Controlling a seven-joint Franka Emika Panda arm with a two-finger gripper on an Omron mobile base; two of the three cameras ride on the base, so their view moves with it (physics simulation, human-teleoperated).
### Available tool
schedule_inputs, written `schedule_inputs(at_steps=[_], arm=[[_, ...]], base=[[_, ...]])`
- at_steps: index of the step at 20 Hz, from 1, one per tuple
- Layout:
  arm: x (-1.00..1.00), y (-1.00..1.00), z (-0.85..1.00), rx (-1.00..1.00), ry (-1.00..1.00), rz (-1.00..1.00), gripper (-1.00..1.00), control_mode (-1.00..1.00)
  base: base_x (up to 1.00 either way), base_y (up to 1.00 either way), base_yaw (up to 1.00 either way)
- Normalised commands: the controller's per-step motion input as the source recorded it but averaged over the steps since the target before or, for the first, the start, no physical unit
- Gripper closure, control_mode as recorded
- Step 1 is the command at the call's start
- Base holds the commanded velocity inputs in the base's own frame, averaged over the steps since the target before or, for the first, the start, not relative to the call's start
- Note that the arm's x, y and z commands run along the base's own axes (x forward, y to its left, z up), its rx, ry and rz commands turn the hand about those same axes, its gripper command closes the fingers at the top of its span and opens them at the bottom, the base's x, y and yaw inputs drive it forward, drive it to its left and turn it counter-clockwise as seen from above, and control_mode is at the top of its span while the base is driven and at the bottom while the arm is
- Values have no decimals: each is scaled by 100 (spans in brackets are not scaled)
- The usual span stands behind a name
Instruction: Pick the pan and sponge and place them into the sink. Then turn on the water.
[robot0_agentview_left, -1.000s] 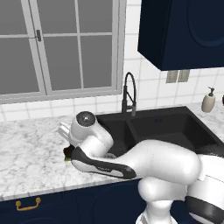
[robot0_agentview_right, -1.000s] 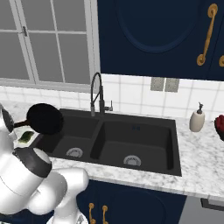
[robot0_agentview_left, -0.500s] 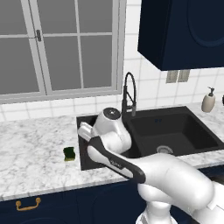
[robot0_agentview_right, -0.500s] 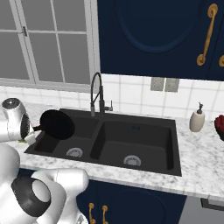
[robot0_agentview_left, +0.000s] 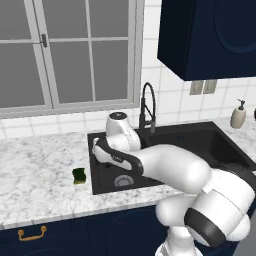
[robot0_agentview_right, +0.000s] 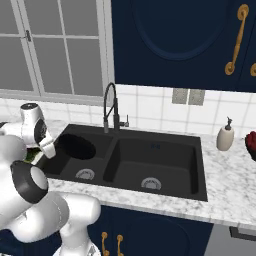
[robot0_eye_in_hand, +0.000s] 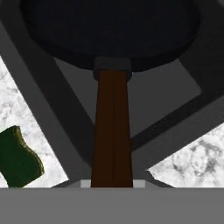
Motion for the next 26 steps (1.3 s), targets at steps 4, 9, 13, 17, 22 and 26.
schedule_inputs(at_steps=[4,9,13,17,22,26], arm=[[54,-18,-46,-1,5,3,100,-100],[44,-11,-61,0,0,2,100,-100],[35,0,-66,0,-1,4,100,-100],[20,-10,-55,0,-3,1,100,-100],[16,-21,-42,0,-3,0,100,-100],[15,-6,-50,0,-5,0,100,-100]], base=[[0,0,0],[0,0,0],[0,0,0],[0,0,0],[0,0,0],[0,0,0]])
